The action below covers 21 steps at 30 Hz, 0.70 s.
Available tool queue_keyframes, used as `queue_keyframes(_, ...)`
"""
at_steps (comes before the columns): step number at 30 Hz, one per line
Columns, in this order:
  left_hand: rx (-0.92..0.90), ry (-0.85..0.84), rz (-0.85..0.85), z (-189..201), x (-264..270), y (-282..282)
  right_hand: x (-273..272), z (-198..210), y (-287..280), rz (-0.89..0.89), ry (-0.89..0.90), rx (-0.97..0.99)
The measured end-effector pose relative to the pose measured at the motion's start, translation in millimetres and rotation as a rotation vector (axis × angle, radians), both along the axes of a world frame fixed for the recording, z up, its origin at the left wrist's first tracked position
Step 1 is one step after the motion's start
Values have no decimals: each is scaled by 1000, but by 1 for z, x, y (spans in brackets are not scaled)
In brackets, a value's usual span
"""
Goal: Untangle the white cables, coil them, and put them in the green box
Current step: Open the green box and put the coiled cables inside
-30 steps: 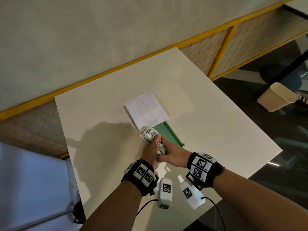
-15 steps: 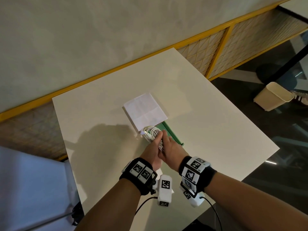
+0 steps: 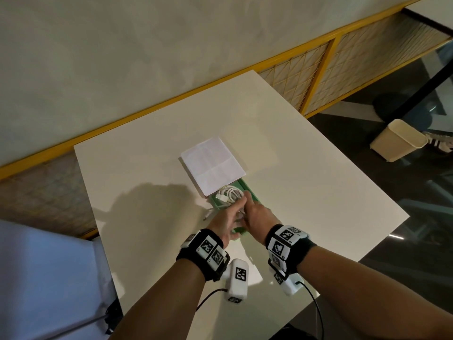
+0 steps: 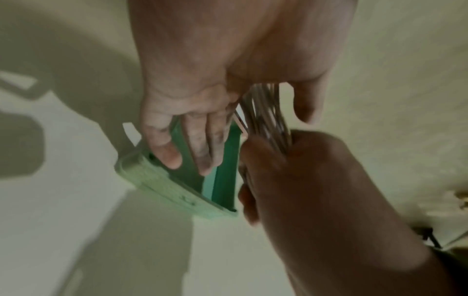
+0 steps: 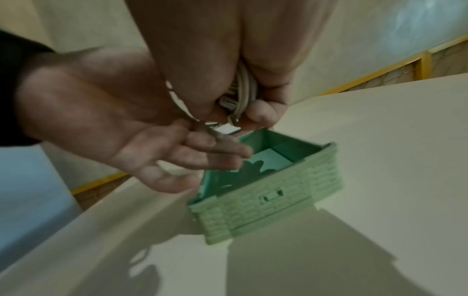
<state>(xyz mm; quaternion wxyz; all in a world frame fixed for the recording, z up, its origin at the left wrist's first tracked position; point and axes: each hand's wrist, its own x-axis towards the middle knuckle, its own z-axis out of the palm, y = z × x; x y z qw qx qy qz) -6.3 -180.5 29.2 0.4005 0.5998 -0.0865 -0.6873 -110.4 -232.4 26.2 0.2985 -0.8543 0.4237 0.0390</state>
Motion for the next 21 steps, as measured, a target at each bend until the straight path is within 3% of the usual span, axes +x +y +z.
queue_keyframes(4,16,-249,-69,-2,23,15,-8,-7,-13,-128,156,28)
queue_keyframes(12,-67,-374,233,-30,49,18,8,-15,-9,-124,275,-54)
queue_keyframes(14,-90,-483,182,-34,49,13,12,-16,-9,-111,295,-78)
queue_keyframes(19,-167,-1012,-163,-39,57,7,15,-23,-11,-104,337,-114)
queue_keyframes(21,-187,-1075,-229,-38,59,4,16,-27,-10,-90,350,-145)
